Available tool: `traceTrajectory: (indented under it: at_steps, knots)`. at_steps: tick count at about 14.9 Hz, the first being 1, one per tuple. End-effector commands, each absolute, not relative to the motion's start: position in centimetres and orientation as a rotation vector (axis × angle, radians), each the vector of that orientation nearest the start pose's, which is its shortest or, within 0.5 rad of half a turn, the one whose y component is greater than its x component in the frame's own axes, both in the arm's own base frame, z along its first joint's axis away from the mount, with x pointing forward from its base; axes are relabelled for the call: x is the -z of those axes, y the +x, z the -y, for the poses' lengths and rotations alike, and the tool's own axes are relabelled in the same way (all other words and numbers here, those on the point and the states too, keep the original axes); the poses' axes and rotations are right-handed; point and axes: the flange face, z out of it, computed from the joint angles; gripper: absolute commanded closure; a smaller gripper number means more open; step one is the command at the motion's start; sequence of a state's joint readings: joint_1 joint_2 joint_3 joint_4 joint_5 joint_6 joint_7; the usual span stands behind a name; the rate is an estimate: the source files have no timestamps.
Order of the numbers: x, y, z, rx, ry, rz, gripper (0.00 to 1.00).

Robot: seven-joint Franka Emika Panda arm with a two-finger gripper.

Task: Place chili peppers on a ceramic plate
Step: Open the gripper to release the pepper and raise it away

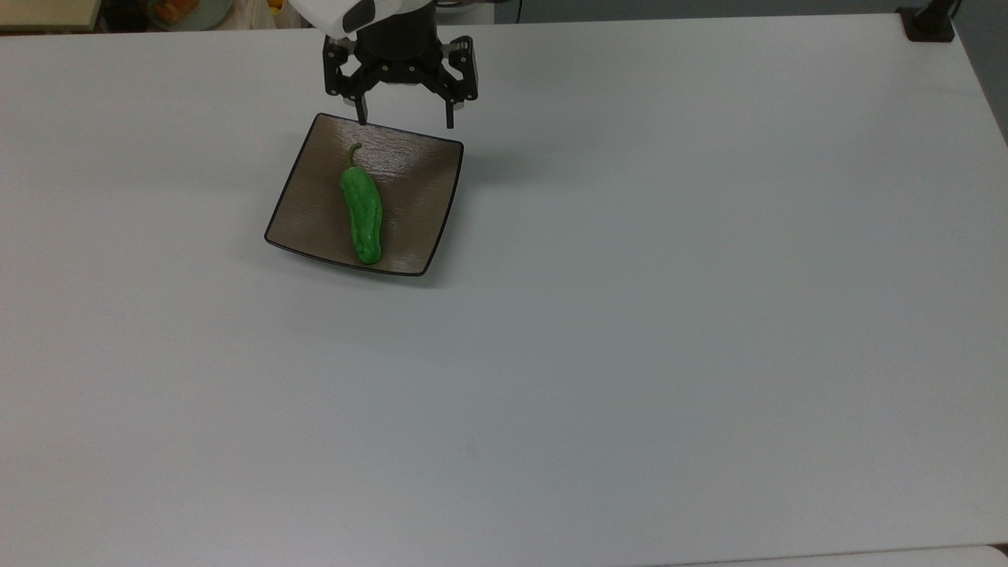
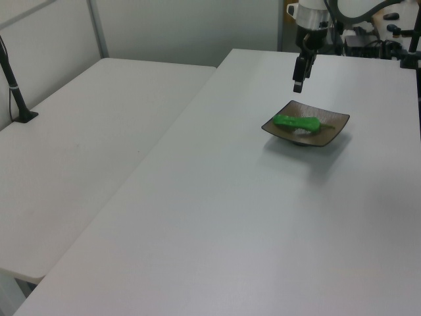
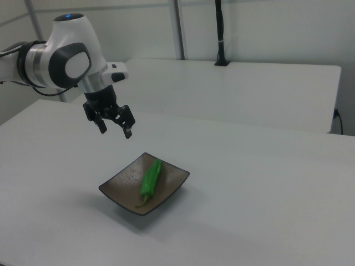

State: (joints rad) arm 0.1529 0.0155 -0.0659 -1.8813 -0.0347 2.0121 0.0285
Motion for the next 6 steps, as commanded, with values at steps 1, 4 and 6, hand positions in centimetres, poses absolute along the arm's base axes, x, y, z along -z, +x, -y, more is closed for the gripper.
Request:
traceTrajectory:
  at_steps: [1, 4, 6]
  knots:
    - [-50.19, 56.78, -4.67, 0.149, -3.165, 0.082, 0.00]
    - [-50.76, 56.48, -4.70, 0.085, -3.158, 0.065, 0.00]
    - [-50.50, 56.54, -4.97, 0.077, -3.158, 0.070, 0.00]
